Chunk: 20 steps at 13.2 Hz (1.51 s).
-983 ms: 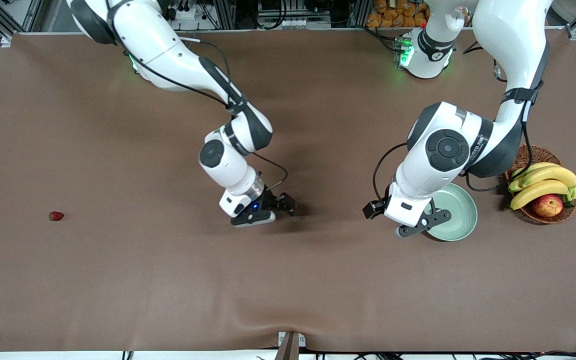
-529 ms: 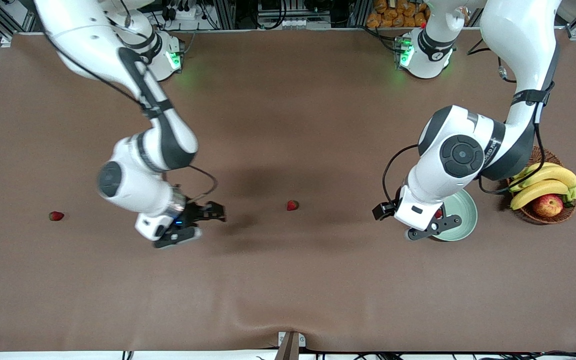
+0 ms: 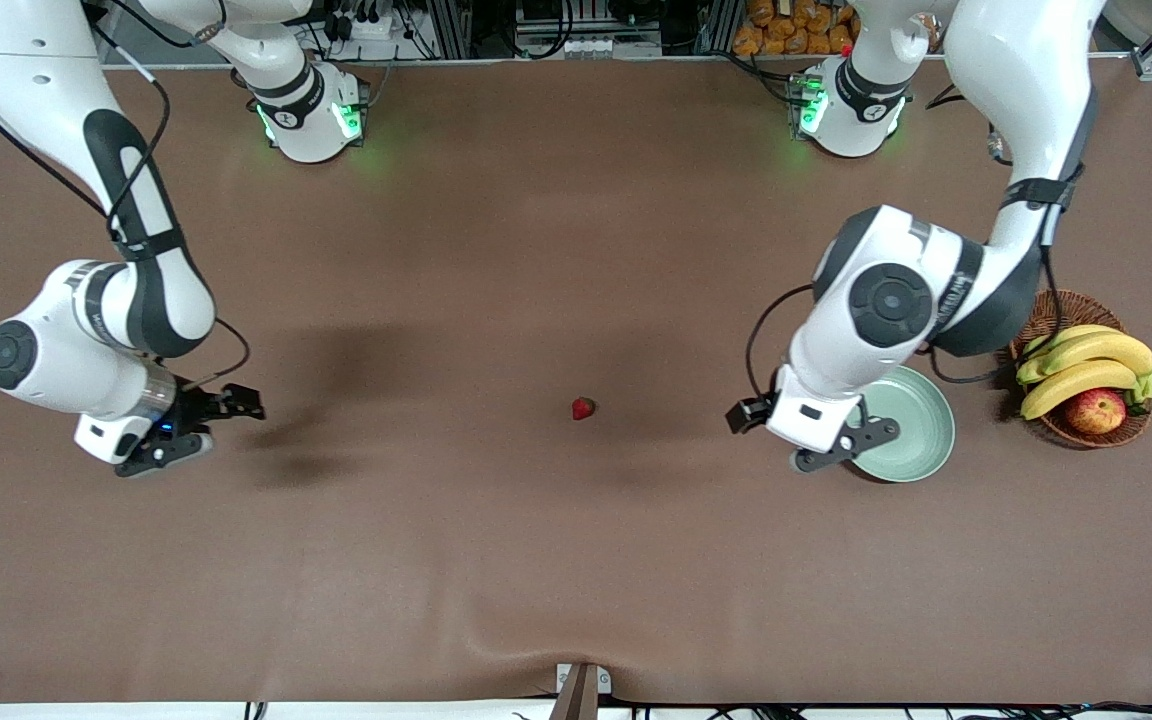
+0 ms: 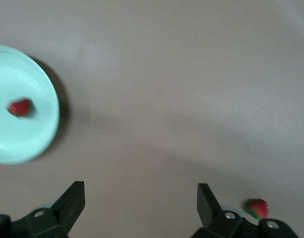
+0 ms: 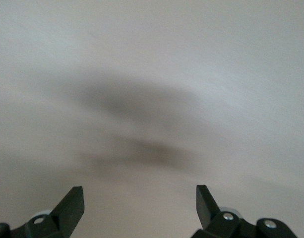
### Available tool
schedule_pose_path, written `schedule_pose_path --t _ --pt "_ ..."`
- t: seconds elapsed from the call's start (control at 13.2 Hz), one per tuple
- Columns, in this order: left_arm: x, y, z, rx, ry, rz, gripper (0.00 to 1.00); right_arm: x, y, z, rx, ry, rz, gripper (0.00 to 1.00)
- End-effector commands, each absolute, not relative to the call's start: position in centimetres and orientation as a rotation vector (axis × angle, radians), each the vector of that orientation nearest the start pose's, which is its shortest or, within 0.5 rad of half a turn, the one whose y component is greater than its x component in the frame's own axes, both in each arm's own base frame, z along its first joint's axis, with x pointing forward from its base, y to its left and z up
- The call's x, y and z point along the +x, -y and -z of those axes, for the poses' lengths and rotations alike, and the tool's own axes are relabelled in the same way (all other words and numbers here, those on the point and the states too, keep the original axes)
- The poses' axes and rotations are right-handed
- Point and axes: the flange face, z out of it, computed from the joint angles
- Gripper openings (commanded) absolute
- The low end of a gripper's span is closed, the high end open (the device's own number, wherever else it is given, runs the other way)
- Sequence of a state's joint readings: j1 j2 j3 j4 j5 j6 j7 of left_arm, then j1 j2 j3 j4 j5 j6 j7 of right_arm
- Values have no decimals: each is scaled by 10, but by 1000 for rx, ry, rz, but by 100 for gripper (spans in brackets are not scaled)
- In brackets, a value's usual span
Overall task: Collect all strawberries into plate
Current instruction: 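Reach the last strawberry with the right gripper while the left gripper lowers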
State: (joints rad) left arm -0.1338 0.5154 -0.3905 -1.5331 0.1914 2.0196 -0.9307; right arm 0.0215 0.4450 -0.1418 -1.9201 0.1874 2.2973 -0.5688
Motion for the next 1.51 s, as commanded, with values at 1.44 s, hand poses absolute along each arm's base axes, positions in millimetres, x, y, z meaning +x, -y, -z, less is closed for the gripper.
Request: schedule_pose_path --t 1.44 --pt "547 534 -202 -3242 356 269 76 625 269 -185 -2685 1830 -40 100"
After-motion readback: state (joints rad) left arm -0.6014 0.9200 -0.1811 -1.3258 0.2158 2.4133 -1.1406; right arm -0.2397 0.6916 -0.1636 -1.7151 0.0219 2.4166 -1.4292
